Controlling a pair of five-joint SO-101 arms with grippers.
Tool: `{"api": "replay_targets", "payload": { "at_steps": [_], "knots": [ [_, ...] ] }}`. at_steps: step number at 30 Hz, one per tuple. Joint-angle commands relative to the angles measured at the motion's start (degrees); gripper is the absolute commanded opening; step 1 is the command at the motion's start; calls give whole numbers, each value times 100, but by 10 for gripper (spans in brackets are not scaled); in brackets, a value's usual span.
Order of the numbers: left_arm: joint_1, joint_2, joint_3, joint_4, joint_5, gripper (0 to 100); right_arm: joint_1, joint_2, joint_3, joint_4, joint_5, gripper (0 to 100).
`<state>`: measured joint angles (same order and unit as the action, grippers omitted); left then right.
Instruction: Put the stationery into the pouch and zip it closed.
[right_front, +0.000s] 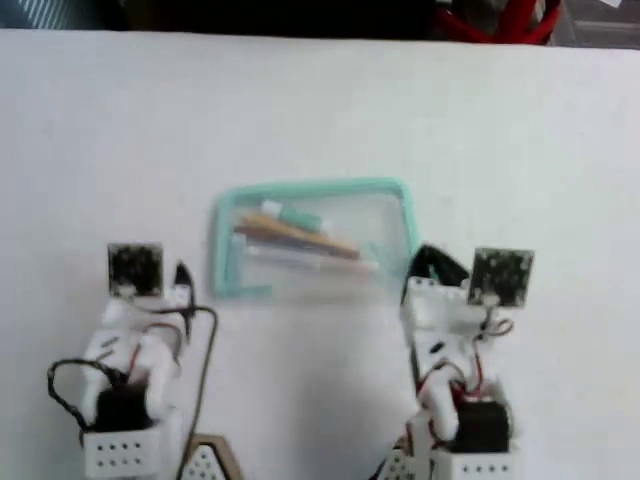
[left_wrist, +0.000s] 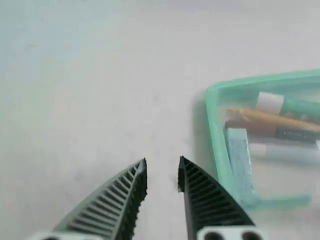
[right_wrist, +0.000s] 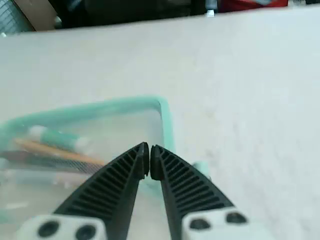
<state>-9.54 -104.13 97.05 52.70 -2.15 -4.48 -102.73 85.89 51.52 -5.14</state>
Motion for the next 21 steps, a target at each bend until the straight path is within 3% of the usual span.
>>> {"api": "replay_targets", "payload": {
  "at_steps": [1, 6, 8, 11, 14, 21],
  "knots": [
    [92, -40, -9, 422, -44, 116, 435, -66, 905, -558, 70, 21],
    [92, -40, -9, 1011, -70, 116, 901, -57, 1099, -171, 879, 19],
    [92, -40, -9, 1292, -387, 108, 901, -57, 1099, 426, 1257, 21],
    [84, -40, -9, 1530, -1011, 15, 936, -57, 1099, 1262, 1705, 21],
    [57, -40, -9, 2084, -1398, 41, 945, -57, 1099, 1771, 1820, 21],
    [48, -40, -9, 2084, -914, 25, 927, -57, 1099, 2141, 1846, 19]
  ]
}}
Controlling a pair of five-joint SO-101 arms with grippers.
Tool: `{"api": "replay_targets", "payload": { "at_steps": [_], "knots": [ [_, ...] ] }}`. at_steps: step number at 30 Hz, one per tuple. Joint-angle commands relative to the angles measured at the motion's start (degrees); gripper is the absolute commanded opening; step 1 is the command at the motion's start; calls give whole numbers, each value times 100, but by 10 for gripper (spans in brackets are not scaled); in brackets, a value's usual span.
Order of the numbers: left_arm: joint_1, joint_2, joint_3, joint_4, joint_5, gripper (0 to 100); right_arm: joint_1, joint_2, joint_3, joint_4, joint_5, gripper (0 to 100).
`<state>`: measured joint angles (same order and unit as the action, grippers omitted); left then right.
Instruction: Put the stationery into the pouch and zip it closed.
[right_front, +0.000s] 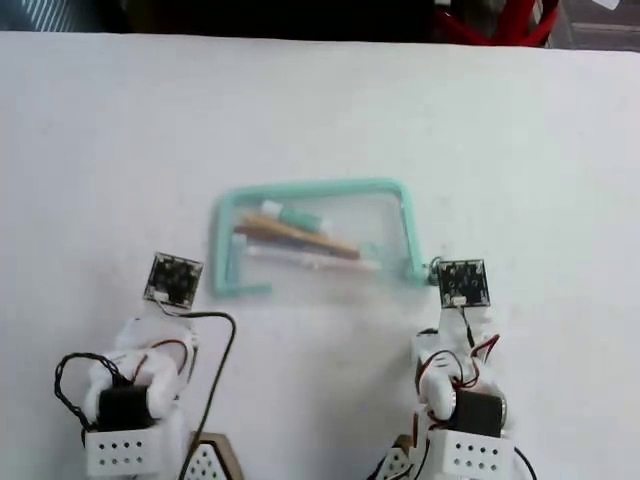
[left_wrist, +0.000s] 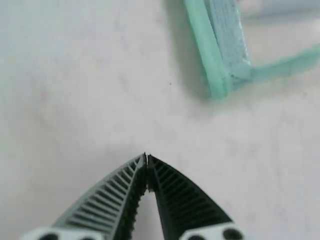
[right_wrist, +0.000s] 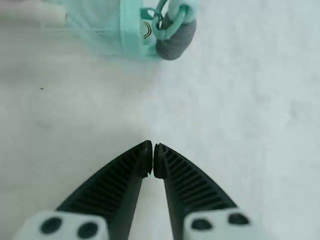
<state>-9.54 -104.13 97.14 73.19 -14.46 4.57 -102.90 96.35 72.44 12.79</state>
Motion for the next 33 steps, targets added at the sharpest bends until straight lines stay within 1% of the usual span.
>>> {"api": "replay_targets", "payload": {
  "at_steps": [1, 3, 5, 12, 33],
  "knots": [
    [48, -40, -18, 44, 519, 25, 13, -40, 53, 48, 53, 19],
    [-22, -40, -18, 53, 967, 25, 31, -40, 53, 48, 53, 19],
    [-48, -40, -18, 53, 1178, 25, 40, -40, 53, 48, 53, 19],
    [-136, -40, -18, 53, 1196, 27, 22, -40, 53, 48, 53, 21],
    [-110, -40, -18, 53, 1196, 26, 40, -40, 53, 48, 53, 21]
  ]
}}
